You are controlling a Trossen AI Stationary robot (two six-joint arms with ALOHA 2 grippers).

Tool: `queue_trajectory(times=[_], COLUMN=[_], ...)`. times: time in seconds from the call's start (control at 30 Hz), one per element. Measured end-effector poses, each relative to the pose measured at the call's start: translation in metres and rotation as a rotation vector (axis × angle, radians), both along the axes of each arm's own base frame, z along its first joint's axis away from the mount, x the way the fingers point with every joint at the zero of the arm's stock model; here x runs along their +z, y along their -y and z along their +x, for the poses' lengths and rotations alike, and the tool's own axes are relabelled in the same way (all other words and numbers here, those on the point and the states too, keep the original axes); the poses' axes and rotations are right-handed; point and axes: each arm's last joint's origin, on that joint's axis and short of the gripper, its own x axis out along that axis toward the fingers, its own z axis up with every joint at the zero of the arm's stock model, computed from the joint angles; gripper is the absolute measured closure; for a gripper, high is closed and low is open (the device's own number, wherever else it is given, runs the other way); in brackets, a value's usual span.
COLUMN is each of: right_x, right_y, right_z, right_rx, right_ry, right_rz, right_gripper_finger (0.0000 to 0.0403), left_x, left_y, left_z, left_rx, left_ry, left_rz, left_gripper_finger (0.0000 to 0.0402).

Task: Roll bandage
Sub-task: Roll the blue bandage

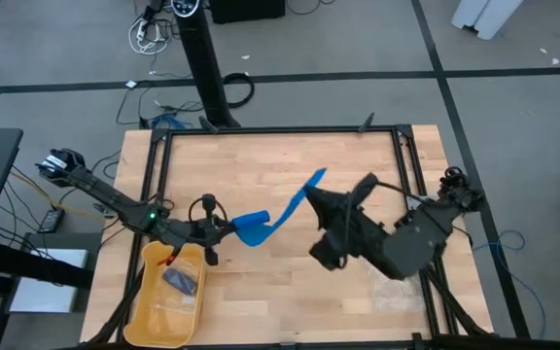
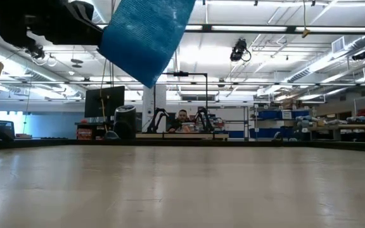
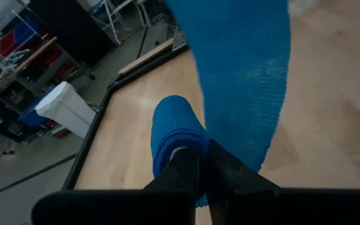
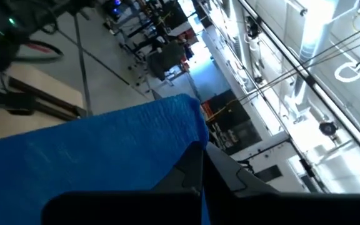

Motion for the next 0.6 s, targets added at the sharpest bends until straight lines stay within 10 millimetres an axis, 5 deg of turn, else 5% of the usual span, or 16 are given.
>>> queue_trajectory(times=[0.27,0.6], right_x=[0.019,0.051], right_y=[0.039,0.081], right_z=[0.021,0.024], right_rx=[-0.022,-0.040], right_ry=[0.093,0.327], right_rz=[-0.005,-0.067], right_gripper_finger=[0.0403,0.0403], left_x=[0.000,-0.019], left_y=[0.009,0.017], left_z=[-0.004,0.005], left_rx=[-0.035,-0.041], left_ry=[0.001,-0.070], left_rz=[-0.035,-0.048], left_gripper_finger=[0.0384,0.0384])
